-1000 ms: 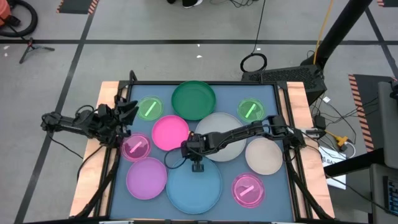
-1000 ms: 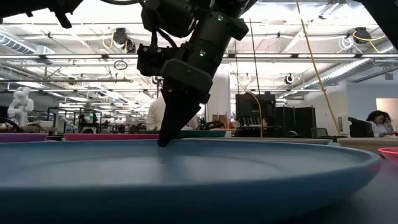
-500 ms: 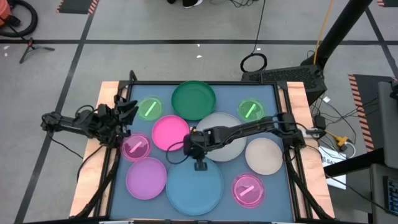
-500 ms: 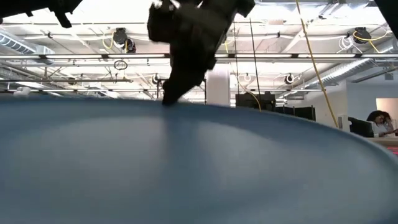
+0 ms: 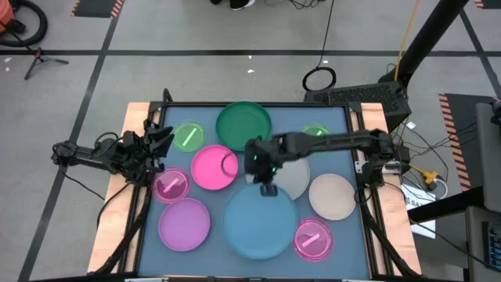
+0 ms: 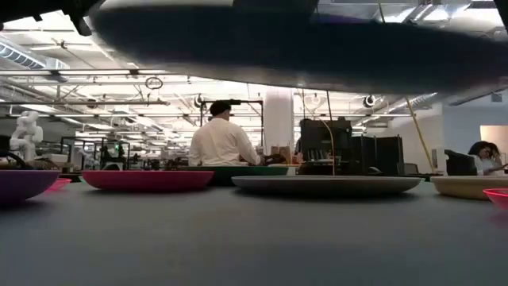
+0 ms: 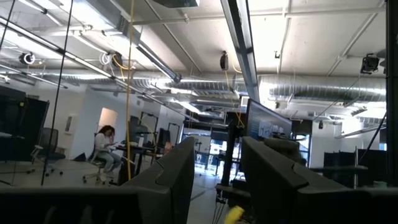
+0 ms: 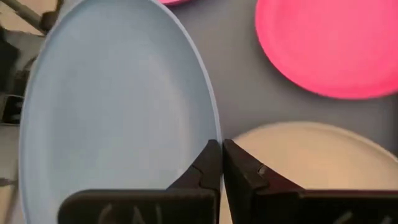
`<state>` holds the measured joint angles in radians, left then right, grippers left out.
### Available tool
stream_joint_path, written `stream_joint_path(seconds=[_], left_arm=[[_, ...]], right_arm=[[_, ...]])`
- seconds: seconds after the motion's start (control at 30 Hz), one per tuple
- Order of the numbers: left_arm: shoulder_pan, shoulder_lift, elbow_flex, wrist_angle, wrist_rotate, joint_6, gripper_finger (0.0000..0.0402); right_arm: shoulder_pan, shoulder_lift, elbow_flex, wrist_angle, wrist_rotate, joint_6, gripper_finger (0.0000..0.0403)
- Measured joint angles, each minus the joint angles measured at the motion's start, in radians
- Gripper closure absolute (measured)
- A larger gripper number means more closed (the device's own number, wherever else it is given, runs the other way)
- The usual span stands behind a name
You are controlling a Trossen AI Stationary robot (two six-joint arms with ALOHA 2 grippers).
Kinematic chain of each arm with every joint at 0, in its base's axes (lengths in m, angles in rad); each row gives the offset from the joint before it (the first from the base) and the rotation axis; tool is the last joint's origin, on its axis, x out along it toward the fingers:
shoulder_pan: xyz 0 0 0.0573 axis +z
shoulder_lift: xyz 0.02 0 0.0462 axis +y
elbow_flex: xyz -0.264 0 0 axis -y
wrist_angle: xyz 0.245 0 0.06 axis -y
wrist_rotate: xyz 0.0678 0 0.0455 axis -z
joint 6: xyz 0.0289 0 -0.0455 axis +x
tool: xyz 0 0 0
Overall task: Stack plastic plates
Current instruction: Stack the blue plate on top of the gray plate
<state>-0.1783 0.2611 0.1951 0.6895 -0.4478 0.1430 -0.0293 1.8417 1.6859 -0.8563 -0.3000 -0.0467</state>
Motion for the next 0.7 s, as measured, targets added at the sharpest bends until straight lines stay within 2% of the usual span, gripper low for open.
stream_joint_path(seconds=[0.37,0.53,0.7], left_arm=[[0.0,0.0,0.0,-0.005,0.0,-0.002,0.0263],[0.0,0.0,0.0,-0.007,0.0,-0.02,0.0263],[0.0,0.0,0.0,-0.008,0.0,-0.021,0.0263]], right_arm=[[-0.281,-0.049,-0.003,-0.134,-0.152,-0.132,0.0403],[-0.403,-0.05,-0.093,-0.072,-0.248,-0.199,0.0403],[-0.518,-0.05,-0.199,0.041,-0.255,-0.23,0.0403]])
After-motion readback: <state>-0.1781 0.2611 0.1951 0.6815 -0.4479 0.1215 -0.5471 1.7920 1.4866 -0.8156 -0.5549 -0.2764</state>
